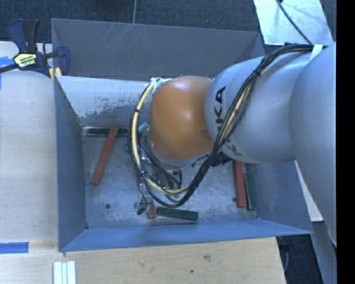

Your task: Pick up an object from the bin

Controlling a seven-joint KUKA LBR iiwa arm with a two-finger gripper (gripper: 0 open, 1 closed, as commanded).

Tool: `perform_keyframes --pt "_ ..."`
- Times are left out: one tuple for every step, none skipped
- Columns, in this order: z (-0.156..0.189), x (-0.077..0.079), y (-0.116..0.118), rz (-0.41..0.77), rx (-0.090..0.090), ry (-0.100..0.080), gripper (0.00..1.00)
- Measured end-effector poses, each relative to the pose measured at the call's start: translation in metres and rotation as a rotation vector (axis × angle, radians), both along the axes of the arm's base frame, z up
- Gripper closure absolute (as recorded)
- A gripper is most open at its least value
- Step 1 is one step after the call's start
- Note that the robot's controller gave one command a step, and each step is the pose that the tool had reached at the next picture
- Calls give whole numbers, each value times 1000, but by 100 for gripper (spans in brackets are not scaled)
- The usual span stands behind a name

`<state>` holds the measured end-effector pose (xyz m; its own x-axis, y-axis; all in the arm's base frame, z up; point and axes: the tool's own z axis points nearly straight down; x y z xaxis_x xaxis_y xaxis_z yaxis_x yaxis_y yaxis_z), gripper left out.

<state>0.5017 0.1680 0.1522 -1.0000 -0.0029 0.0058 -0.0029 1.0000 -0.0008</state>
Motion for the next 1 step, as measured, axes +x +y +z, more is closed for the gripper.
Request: perform_keyframes --pt "-58 31 -41 399 0 -2 0"
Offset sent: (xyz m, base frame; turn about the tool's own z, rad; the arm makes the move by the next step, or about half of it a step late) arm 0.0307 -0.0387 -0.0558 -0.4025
